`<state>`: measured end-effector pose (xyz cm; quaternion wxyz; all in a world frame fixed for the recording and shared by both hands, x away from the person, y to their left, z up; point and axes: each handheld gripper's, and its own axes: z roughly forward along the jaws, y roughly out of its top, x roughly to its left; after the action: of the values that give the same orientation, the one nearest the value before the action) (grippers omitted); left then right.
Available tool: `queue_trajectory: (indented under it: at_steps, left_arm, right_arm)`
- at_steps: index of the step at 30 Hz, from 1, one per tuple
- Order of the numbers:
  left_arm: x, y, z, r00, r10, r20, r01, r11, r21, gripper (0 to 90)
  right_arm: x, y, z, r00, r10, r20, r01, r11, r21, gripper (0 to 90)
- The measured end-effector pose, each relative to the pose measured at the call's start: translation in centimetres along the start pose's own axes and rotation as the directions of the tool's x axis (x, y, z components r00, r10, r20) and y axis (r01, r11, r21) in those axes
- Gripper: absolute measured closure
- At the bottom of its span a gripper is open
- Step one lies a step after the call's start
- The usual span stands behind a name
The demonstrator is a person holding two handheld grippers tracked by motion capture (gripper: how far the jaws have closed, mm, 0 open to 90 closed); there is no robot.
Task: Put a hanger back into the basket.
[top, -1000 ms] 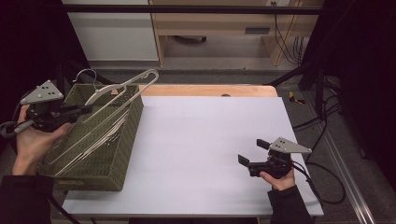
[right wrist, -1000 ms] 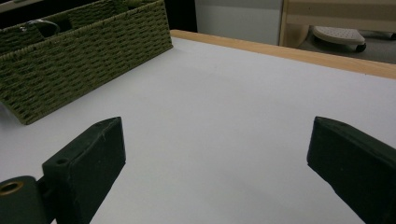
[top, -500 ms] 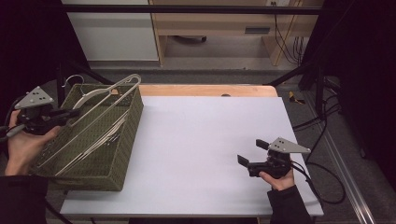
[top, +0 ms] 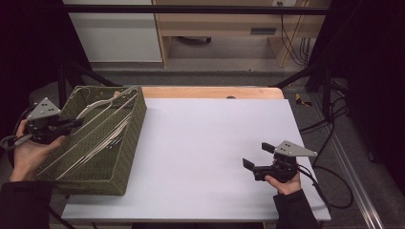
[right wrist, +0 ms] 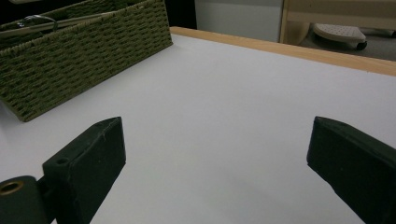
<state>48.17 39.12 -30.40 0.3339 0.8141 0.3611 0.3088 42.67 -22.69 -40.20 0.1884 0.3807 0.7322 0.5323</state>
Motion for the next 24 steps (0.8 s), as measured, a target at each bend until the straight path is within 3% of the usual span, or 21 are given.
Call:
queue_trajectory:
  at_steps: [1, 3, 4, 6, 7, 8, 9, 12, 20, 24]
  left_arm:
    - [-0.1, 0.0, 0.2, 0.9999, 0.011, -0.003, -0.011, 0.9999, 0.011, 86.4]
    - [-0.1, -0.2, 0.3, 1.0000, 0.008, -0.005, -0.008, 0.9999, 0.006, 86.5]
    - [0.0, -0.3, 0.4, 1.0000, 0.002, -0.009, -0.002, 0.9998, -0.021, 86.5]
    - [0.0, -0.6, 0.4, 0.9999, -0.009, -0.012, 0.008, 0.9999, -0.015, 86.5]
    - [0.1, -0.6, 0.6, 0.9998, 0.007, -0.019, -0.008, 0.9999, -0.014, 86.5]
    - [0.2, -0.8, 0.5, 0.9997, 0.014, -0.021, -0.014, 0.9998, 0.014, 86.5]
    - [0.2, -1.1, 0.7, 0.9997, 0.003, -0.023, -0.002, 1.0000, 0.004, 86.5]
    - [0.3, -1.8, 1.2, 0.9994, 0.010, -0.032, -0.008, 0.9989, 0.046, 86.5]
    - [-0.2, -4.2, 3.6, 0.9995, -0.019, -0.024, 0.021, 0.9966, 0.080, 86.4]
    - [-0.4, -5.6, 4.4, 0.9980, -0.060, -0.017, 0.061, 0.9961, 0.064, 86.4]
  right_arm:
    - [0.0, 0.0, 0.0, 1.0000, 0.004, 0.002, -0.004, 1.000, -0.002, 5.0]
    - [0.1, 0.0, 0.0, 1.0000, 0.006, 0.001, -0.006, 1.000, -0.003, 5.0]
    - [0.0, 0.0, 0.0, 1.0000, 0.005, 0.003, -0.005, 1.000, -0.002, 5.0]
    - [0.1, 0.0, 0.0, 1.0000, 0.006, 0.000, -0.006, 1.000, -0.003, 5.1]
    - [0.0, 0.0, 0.0, 1.0000, 0.000, -0.002, 0.000, 1.000, 0.003, 5.1]
    - [0.0, 0.0, 0.0, 1.0000, 0.000, -0.002, 0.000, 1.000, 0.003, 5.1]
    - [0.1, 0.0, 0.1, 1.0000, 0.004, -0.001, -0.004, 1.000, 0.001, 5.1]
    - [0.1, -0.1, 0.2, 1.0000, 0.003, 0.001, -0.003, 1.000, 0.005, 5.1]
    - [0.1, -0.1, 0.3, 1.0000, 0.006, -0.002, -0.006, 1.000, 0.007, 5.1]
    - [0.1, -0.1, 0.2, 1.0000, 0.002, -0.006, -0.002, 1.000, 0.011, 5.1]
